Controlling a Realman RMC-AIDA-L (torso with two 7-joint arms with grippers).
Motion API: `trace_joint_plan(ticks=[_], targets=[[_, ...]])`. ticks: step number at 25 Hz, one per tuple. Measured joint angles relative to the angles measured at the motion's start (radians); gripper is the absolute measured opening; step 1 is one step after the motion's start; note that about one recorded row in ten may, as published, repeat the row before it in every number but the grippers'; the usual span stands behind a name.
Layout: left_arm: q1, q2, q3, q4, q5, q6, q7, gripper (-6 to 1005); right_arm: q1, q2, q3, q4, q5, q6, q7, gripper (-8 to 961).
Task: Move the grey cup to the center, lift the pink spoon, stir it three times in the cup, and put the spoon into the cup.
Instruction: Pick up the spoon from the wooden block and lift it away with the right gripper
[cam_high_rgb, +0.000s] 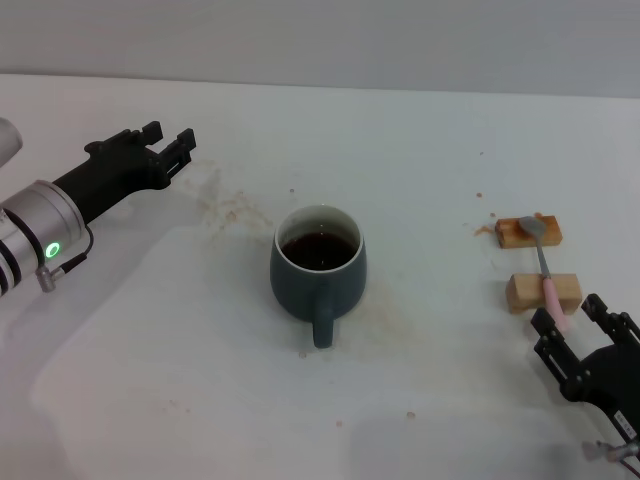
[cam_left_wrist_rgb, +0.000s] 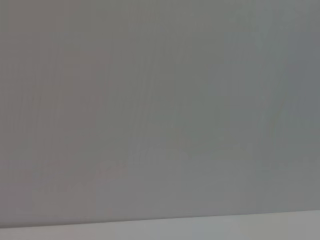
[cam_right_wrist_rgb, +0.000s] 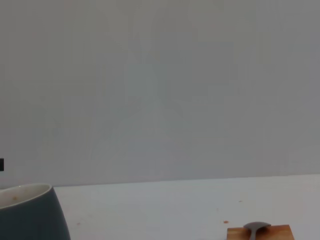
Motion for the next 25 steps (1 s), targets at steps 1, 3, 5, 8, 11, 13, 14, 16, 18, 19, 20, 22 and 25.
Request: trace_joint_plan(ticks=[1, 3, 5, 8, 11, 13, 14, 16, 18, 19, 20, 22, 25], targets=[[0.000, 0.000, 0.000, 0.000, 0.000, 0.000, 0.000, 502, 0.001, 0.000, 0.000, 0.000, 0.000, 0.002, 0.000, 619], [0.000, 0.000, 0.000, 0.000, 0.000, 0.000, 0.000, 502, 0.002, 0.000, 0.000, 0.000, 0.000, 0.005, 0.000, 615], [0.000, 0.000, 0.000, 0.000, 0.000, 0.000, 0.000, 502, 0.002, 0.000, 0.000, 0.000, 0.000, 0.007, 0.000, 612], [0.000, 0.000, 0.000, 0.000, 0.000, 0.000, 0.000, 502, 0.002, 0.000, 0.000, 0.000, 0.000, 0.008, 0.000, 606], [0.000, 0.000, 0.000, 0.000, 0.000, 0.000, 0.000, 502, 0.004, 0.000, 0.000, 0.000, 0.000, 0.011, 0.000, 600], [0.000, 0.000, 0.000, 0.000, 0.000, 0.000, 0.000, 502, 0.005, 0.000, 0.000, 0.000, 0.000, 0.013, 0.000, 597], [0.000, 0.000, 0.000, 0.000, 0.000, 0.000, 0.000, 502, 0.005, 0.000, 0.000, 0.000, 0.000, 0.013, 0.000, 595], [0.000, 0.000, 0.000, 0.000, 0.000, 0.000, 0.000, 502, 0.005, 0.000, -0.001, 0.000, 0.000, 0.014, 0.000, 591], [0.000, 0.000, 0.000, 0.000, 0.000, 0.000, 0.000, 502, 0.005, 0.000, -0.001, 0.000, 0.000, 0.014, 0.000, 587], [0.000, 0.000, 0.000, 0.000, 0.000, 0.000, 0.000, 503, 0.005, 0.000, -0.001, 0.000, 0.000, 0.014, 0.000, 586], [0.000, 0.000, 0.000, 0.000, 0.000, 0.000, 0.000, 503, 0.005, 0.000, -0.001, 0.000, 0.000, 0.015, 0.000, 584], [0.001, 0.000, 0.000, 0.000, 0.000, 0.000, 0.000, 503, 0.005, 0.000, -0.002, 0.000, 0.000, 0.015, 0.000, 580], [0.003, 0.000, 0.000, 0.000, 0.000, 0.000, 0.000, 503, 0.005, 0.000, -0.002, 0.000, 0.000, 0.016, 0.000, 574]])
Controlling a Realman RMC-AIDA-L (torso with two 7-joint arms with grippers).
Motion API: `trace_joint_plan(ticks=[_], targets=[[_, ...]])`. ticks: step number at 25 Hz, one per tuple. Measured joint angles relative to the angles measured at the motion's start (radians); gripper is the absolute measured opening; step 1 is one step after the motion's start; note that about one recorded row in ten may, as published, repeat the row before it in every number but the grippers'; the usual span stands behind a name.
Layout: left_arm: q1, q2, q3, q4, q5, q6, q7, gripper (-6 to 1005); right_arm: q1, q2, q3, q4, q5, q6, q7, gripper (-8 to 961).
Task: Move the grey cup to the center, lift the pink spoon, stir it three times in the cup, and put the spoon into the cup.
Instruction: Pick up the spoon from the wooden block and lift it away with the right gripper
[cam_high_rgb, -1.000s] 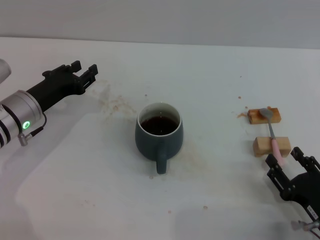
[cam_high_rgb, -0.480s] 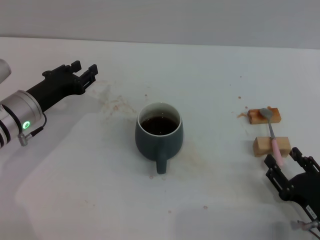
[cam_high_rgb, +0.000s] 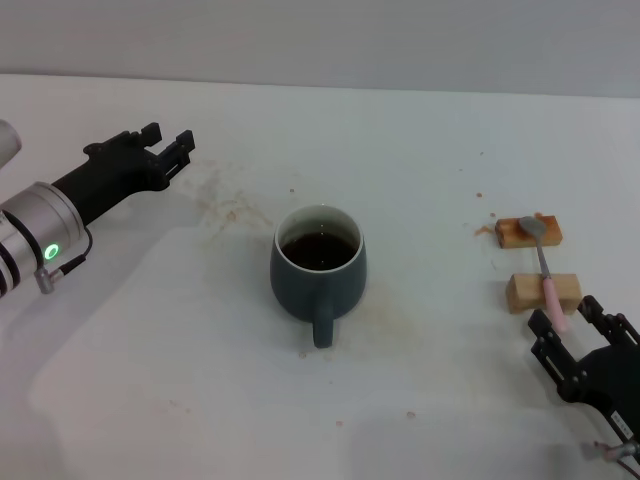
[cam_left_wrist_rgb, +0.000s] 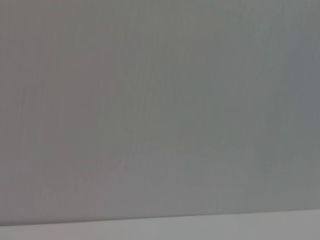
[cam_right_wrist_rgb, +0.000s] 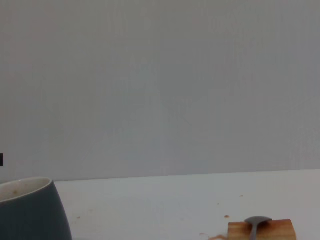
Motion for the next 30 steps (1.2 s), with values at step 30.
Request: trace_joint_plan(ticks=[30], targets=[[0.004, -0.005, 0.000, 0.000, 0.000, 0.002, -0.003, 503, 0.001, 0.000, -0.003, -0.005, 0.001, 0.024, 0.000, 352]])
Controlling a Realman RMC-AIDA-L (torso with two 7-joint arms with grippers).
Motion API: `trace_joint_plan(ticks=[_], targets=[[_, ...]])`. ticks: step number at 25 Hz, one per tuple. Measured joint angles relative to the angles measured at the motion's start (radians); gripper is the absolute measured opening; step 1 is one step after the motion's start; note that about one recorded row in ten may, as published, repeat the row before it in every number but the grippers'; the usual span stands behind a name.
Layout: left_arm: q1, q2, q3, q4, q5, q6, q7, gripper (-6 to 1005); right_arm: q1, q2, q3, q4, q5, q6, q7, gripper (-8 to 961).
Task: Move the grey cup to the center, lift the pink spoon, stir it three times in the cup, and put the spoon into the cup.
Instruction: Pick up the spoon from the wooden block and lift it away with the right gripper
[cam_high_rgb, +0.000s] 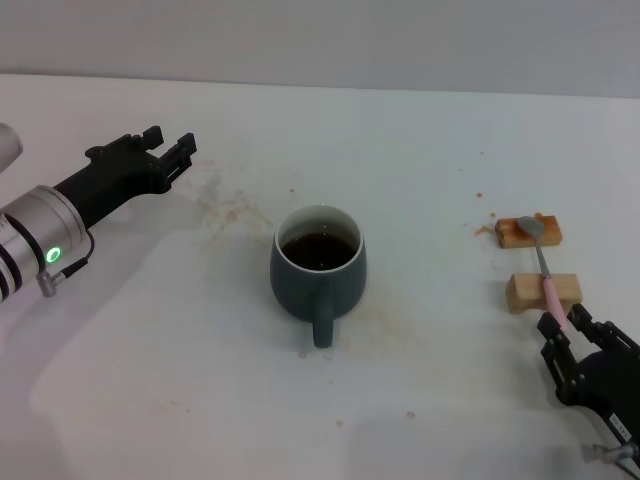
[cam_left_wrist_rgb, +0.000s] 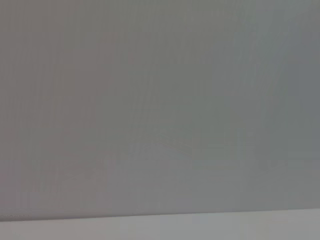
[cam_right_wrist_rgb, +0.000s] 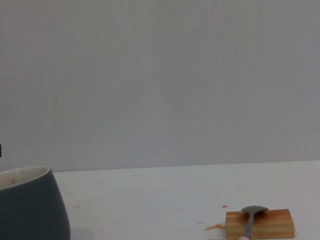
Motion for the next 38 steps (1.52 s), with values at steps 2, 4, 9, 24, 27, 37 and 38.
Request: trace_joint_plan(ticks=[2, 4, 9, 24, 27, 37, 38], targets=[[0.000, -0.001, 0.000, 0.000, 0.000, 0.001, 0.000, 502, 0.001, 0.000, -0.001, -0.001, 0.000, 0.000, 0.000, 318], [0.000, -0.001, 0.000, 0.000, 0.000, 0.001, 0.000, 502, 0.002, 0.000, -0.002, -0.002, 0.000, 0.000, 0.000, 295], [0.001, -0.002, 0.000, 0.000, 0.000, 0.000, 0.000, 502, 0.004, 0.000, 0.002, -0.003, 0.000, 0.009, 0.000, 255], [0.002, -0.005, 0.000, 0.000, 0.002, 0.000, -0.001, 502, 0.009, 0.000, 0.008, -0.003, 0.001, 0.025, 0.000, 216], [0.002, -0.005, 0.000, 0.000, 0.002, 0.000, -0.001, 502, 0.010, 0.000, 0.008, -0.003, 0.002, 0.025, 0.000, 206], [0.002, -0.005, 0.000, 0.000, 0.002, -0.001, -0.001, 502, 0.013, 0.001, 0.008, -0.003, 0.005, 0.025, 0.000, 178], [0.002, -0.005, 0.000, 0.000, 0.002, -0.001, -0.001, 502, 0.014, 0.001, 0.008, -0.003, 0.005, 0.025, 0.000, 177]])
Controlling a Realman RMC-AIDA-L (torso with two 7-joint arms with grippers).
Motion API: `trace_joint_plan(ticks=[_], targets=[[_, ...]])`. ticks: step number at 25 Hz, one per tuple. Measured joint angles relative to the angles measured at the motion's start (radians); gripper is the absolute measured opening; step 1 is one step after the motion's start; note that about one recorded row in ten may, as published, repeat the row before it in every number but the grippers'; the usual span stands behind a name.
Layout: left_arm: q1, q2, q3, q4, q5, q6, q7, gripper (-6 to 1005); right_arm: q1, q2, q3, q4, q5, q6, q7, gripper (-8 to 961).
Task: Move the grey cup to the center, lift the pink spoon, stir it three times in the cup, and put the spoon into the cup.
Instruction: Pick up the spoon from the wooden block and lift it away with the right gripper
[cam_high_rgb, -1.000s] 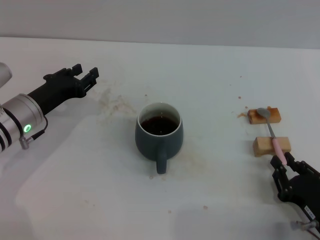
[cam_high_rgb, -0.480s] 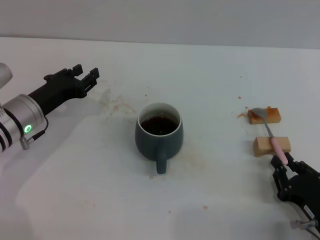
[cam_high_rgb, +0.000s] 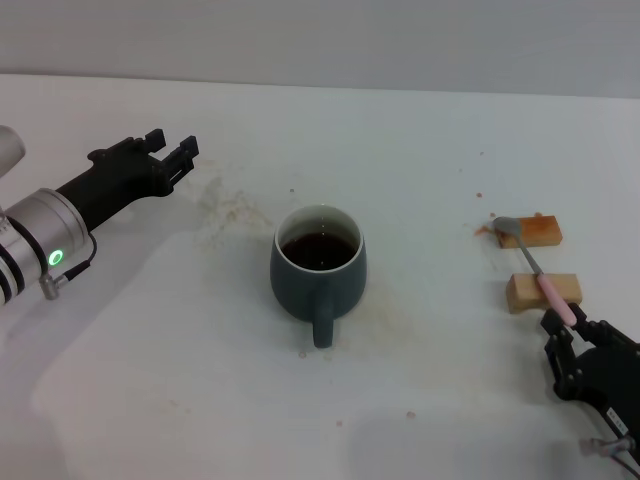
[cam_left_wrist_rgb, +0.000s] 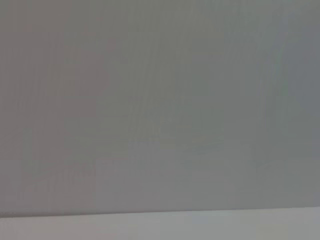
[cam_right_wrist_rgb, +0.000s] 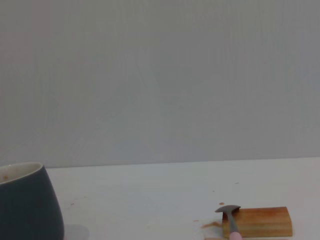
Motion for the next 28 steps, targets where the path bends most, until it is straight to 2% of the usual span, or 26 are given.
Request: trace_joint_plan(ticks=[24, 28], targets=[[0.005, -0.003, 0.000, 0.000, 0.000, 0.000, 0.000, 503, 0.005, 0.000, 0.003, -0.004, 0.002, -0.006, 0.000, 167], [0.005, -0.003, 0.000, 0.000, 0.000, -0.001, 0.000, 503, 0.007, 0.000, 0.003, -0.005, 0.001, -0.005, 0.000, 142]])
